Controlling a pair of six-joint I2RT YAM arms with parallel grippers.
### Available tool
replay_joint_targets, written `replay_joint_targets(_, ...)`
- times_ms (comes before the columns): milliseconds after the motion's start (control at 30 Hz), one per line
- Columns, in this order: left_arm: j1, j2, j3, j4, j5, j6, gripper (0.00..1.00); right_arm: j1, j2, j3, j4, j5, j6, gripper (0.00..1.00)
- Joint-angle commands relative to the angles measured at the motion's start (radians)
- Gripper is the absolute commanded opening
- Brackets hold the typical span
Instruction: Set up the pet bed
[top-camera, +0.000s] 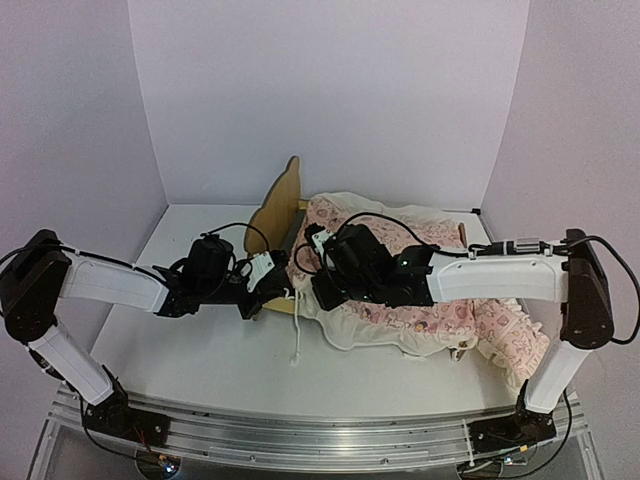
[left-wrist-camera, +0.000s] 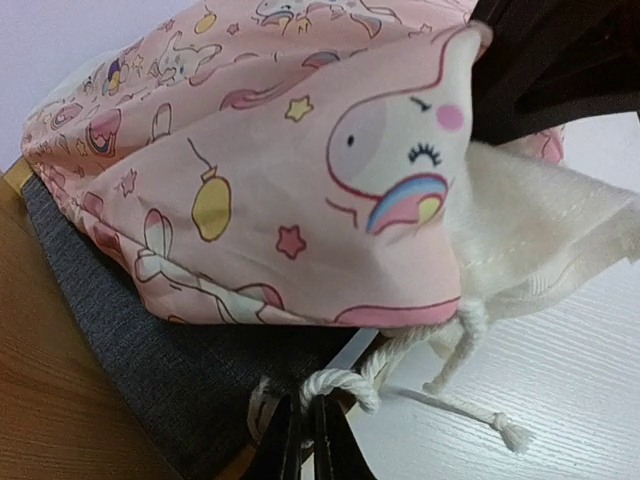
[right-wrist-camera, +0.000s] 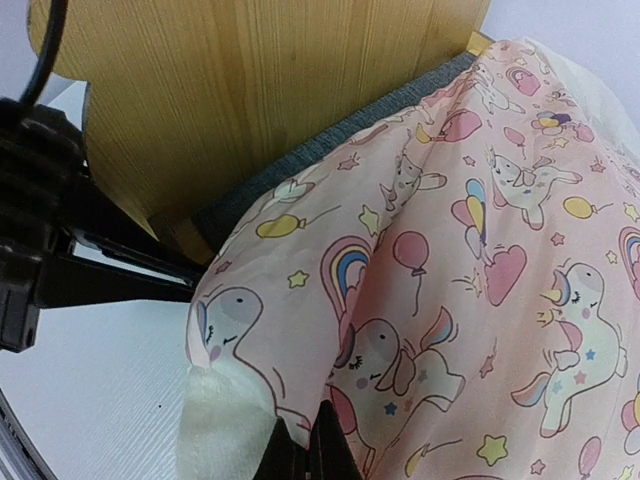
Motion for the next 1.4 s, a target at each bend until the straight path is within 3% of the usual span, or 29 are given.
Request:
replay_joint_targets(0,-0.008,0.069,0.027,0.028,-0.029,-0.06,0.11,0.001,-0.013,0.002,0.051,0.028,-0.003,0.01)
replay_joint_targets(167,-0.008,0.047,0.07,-0.014,0.022,-0.071,0.38,0.001,-0.007,0.001,0.055,0.035,-0.016,0.01)
replay_joint_targets(300,-0.007,-0.022,0.073,-0.089,0.066,-0.066,0.48,-0.003,0.003,0.012,0.055,0.043,-0.032,0.01)
replay_joint_targets(633,-0.007,-0.125,0.056,-0.128,0.102,-0.036,0.59,-0.028,0.095,0.096,0.057,0.021,-0.055,0.01)
replay_joint_targets(867,-0.007,-0.135,0.084,-0.146,0.079,0.036,0.55,-0.036,0.11,0.15,0.079,0.044,-0.032,0.0)
replay_joint_targets(1000,-0.007,-0.175,0.102,-0.201,0.187,0.261,0.45,-0.046,0.071,0.123,0.11,0.068,-0.02,0.0)
replay_joint_targets(1167,-0.014,-0.207,0.134,-0.442,0.302,0.808,0.47,-0.048,0.062,0.08,0.134,0.05,0.004,0.0)
replay_joint_targets(1367,-0.022,-0.182,0.044,-0.295,0.183,1.222,0.49,-0.047,0.065,0.062,0.157,0.026,0.019,0.0)
